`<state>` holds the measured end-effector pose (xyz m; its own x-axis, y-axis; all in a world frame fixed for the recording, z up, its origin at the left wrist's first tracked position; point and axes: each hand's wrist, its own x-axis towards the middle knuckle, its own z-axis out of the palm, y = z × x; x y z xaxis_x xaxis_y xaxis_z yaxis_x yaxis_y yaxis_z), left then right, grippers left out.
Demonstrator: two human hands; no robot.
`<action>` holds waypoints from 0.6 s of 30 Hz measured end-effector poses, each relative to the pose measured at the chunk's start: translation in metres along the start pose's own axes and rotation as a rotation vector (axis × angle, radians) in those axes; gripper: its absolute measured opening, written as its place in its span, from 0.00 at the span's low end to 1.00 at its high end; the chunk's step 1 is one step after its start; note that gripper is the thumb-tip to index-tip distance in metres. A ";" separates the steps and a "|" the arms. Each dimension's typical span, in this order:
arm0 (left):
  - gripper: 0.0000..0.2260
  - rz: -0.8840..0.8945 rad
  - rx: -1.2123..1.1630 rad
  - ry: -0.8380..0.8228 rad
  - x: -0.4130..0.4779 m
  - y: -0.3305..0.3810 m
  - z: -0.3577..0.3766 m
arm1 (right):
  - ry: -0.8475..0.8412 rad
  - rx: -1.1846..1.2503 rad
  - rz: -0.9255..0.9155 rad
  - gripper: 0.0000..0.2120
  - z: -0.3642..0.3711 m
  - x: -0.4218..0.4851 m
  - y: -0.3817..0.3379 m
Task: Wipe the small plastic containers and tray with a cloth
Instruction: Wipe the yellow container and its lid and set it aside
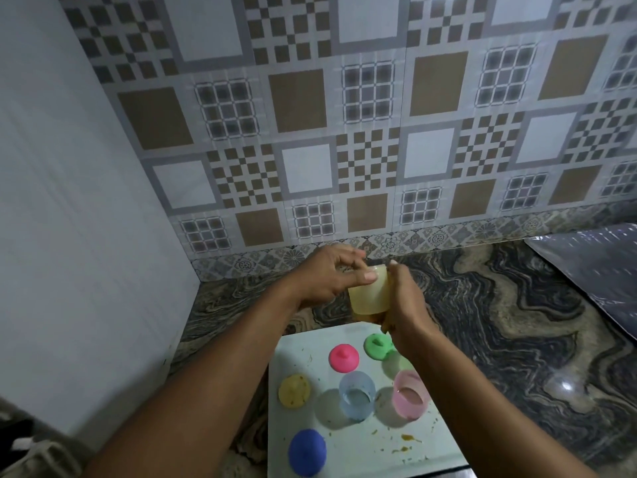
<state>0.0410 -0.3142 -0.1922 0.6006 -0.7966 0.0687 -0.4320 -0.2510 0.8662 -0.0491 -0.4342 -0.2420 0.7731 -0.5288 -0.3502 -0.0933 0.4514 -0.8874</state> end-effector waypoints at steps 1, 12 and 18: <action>0.03 0.019 0.006 -0.009 0.001 -0.001 0.001 | -0.045 0.076 0.072 0.20 0.002 -0.002 0.000; 0.17 0.118 -0.021 0.428 -0.001 -0.041 0.041 | -0.007 0.501 0.206 0.16 0.007 0.004 -0.011; 0.23 0.131 0.073 0.444 -0.008 -0.037 0.032 | 0.127 0.275 -0.098 0.20 0.005 0.003 -0.019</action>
<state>0.0311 -0.3160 -0.2410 0.7605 -0.5161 0.3940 -0.5603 -0.2150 0.7999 -0.0421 -0.4403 -0.2250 0.6842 -0.6567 -0.3171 0.1643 0.5625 -0.8103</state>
